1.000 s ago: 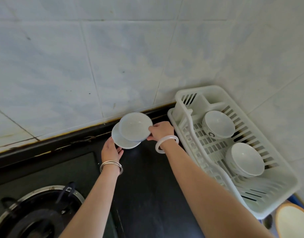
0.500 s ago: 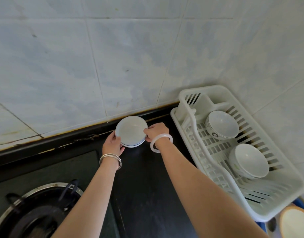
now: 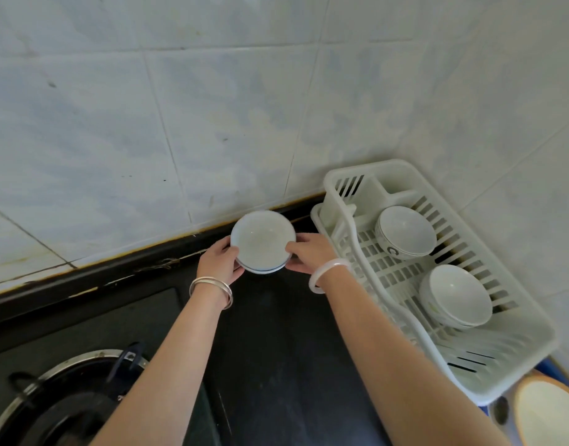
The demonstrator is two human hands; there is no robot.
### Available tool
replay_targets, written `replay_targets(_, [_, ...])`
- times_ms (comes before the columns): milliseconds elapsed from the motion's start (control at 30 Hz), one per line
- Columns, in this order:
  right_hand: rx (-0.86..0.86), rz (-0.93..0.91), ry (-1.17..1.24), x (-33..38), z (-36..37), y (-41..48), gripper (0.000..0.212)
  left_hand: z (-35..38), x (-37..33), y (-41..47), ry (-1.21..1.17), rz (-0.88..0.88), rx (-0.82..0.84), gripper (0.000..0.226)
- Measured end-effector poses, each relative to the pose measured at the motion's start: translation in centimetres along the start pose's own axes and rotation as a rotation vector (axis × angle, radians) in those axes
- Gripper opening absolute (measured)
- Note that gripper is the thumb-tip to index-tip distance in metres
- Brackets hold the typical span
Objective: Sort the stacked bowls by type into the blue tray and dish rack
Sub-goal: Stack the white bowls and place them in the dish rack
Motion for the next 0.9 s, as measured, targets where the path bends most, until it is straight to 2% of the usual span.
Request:
replay_targets(67, [-0.063,-0.014,0.077,1.0,-2.9,-1.0,0.006,2.6,-1.3,-1.4,0.068,0.051,0.060,0.037])
replay_targets(167, [-0.177,0.000,0.159,2.6,-8.0,-2.5,0.009,7.5,-2.5,-3.8,0.121,0.084,0.175,0.036])
replay_targets(267, [-0.279,-0.011,0.124,3.4,-13.4,-4.2,0.019,13.0,-2.5,-6.2,0.210,0.078,0.292,0.037])
replay_targets(467, [-0.403,0.062,0.202,0.8,-20.4,-7.6,0.018,21.3,-0.2,-8.8,0.514,0.061,0.412,0.037])
replay_targets(633, [-0.441,0.140,0.280,-3.2,-22.4,-8.6,0.024,24.8,2.9,-8.2,0.698,-0.057,0.448,0.042])
replay_targets(800, [-0.477,0.197,0.432,-6.9,-22.2,-8.6,0.016,27.5,3.9,-7.0,0.976,0.031,0.435,0.042])
replay_targets(900, [-0.492,0.241,0.477,-8.6,-22.0,-8.6,0.019,28.7,4.7,-6.5,1.115,0.045,0.444,0.040])
Point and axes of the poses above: each hand's wrist, its own y-axis towards the middle knuckle, its own z-axis out of the palm, x = y × z, the point moved 10 cm from there along y, towards the middle knuckle, and after that the axes turned 12 degrees about -z, right-handed, at the moved point
